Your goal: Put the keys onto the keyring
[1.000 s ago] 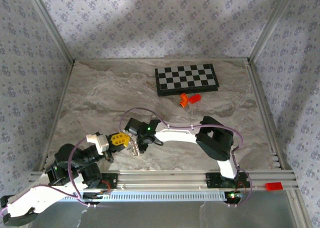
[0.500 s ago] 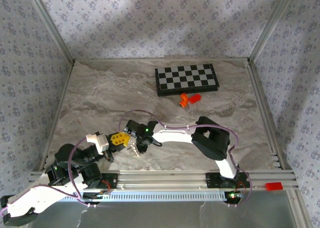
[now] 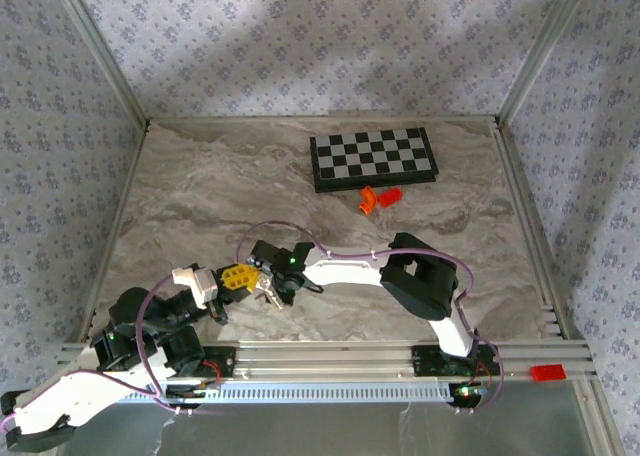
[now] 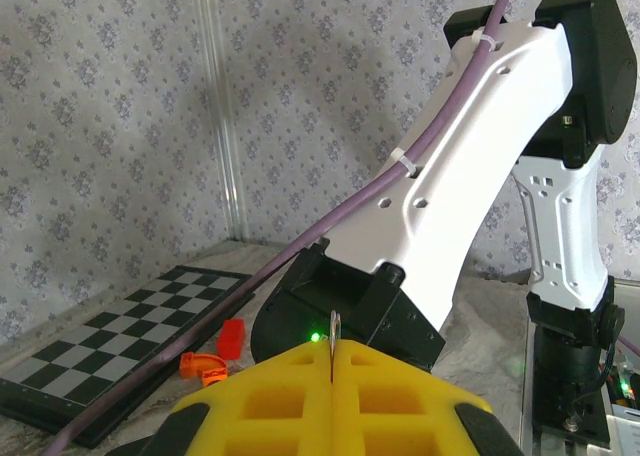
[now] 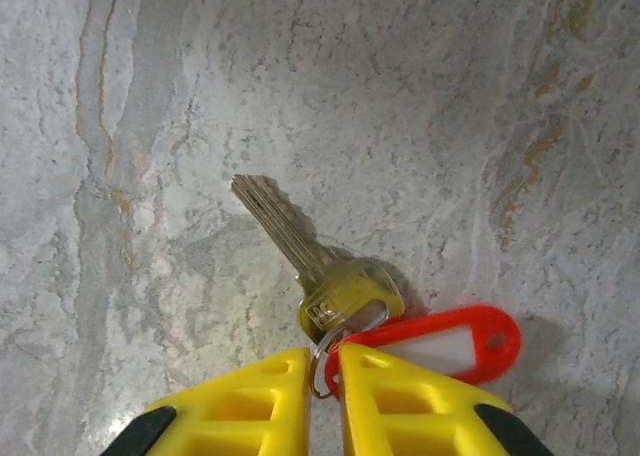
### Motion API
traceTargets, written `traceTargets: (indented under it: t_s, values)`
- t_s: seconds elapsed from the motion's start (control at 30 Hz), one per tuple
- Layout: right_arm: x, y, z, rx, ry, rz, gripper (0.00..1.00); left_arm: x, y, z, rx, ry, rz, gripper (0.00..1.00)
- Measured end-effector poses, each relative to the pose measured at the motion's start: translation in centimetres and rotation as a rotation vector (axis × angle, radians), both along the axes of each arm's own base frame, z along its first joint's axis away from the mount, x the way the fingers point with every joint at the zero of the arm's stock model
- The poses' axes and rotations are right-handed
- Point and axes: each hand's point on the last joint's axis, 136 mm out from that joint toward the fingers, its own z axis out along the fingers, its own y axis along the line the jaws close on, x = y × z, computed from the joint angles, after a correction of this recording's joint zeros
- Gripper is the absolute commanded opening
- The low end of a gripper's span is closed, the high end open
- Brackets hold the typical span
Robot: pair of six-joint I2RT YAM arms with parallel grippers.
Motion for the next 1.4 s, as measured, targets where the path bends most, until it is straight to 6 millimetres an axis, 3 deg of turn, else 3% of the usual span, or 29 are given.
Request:
traceTargets:
  t_s: [0.23, 0.47, 0.7, 0.87, 1.0, 1.17, 1.4]
  values:
    - [0.1, 0.2, 0.1, 0.008, -0.004, 0.000, 0.00, 0.0, 0.0, 0.0, 0.000, 0.000, 0.000, 0.00]
    - [0.6, -0.3, 0.2, 0.019, 0.001, -0.039, 0.00, 0.0, 0.0, 0.0, 0.000, 0.000, 0.000, 0.00]
    - [1.9, -5.8, 2.0, 0.094, 0.024, -0.214, 0.00, 0.0, 0.0, 0.0, 0.000, 0.000, 0.000, 0.00]
    - [3.2, -10.4, 4.0, 0.263, 0.060, -0.409, 0.00, 0.0, 0.0, 0.0, 0.001, 0.000, 0.000, 0.00]
    - [3.9, -13.0, 3.7, 0.364, 0.106, -0.536, 0.00, 0.1, -0.2, -0.2, 0.009, 0.005, 0.000, 0.00]
    - [4.0, -14.2, 2.5, 0.432, 0.152, -0.609, 0.00, 0.4, -0.8, -0.9, 0.041, 0.022, 0.000, 0.00]
    - [4.7, -14.5, 2.3, 0.514, 0.171, -0.685, 0.00, 0.8, -1.2, -1.4, 0.065, 0.036, 0.004, 0.00]
